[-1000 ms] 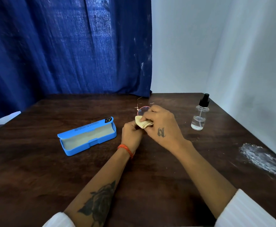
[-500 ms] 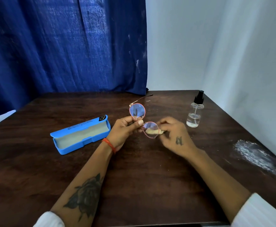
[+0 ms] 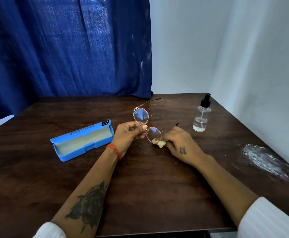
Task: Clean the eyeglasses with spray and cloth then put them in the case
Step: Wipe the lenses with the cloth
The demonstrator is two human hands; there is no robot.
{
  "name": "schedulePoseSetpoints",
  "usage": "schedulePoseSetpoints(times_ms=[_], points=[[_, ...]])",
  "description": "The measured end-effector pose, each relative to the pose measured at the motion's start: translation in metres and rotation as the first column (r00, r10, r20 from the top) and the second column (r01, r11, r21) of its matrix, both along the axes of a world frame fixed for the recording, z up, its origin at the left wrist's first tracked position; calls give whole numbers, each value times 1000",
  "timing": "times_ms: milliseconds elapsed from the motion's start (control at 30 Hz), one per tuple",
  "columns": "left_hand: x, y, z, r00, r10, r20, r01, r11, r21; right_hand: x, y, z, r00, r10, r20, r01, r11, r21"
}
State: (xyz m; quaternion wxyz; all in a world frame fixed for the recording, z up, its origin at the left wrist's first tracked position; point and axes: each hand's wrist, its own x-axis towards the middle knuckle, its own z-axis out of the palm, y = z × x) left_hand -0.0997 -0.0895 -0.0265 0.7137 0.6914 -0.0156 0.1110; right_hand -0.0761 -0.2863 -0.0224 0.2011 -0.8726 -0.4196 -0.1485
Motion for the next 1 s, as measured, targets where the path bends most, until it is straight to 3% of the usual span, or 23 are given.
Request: schedulePoseSetpoints(times_ms=[133,400,633,767,867,1000], points=[[2,-3,0,997,70,-28,-70,998,10,6,3,-3,992,-48,117,60,993,-100],[3,0,0,996,36,-82,-32,998,57,8,-3,2,955,-122,271,185,958,-218],[5,4,-2,993,84,-77,-76,992,102,15,-27,14,881,-350,319,418,891,-179],[4,4,-2,994,88,-58,-81,991,111,15,-36,19,870,-436,230,457,888,-45],[5,7,-3,993,104,-60,-96,987,132,14,-42,30,855,-493,160,468,867,168],[6,8,-3,994,102,-44,-94,985,145,11,-26,54,882,-447,147,351,832,430]])
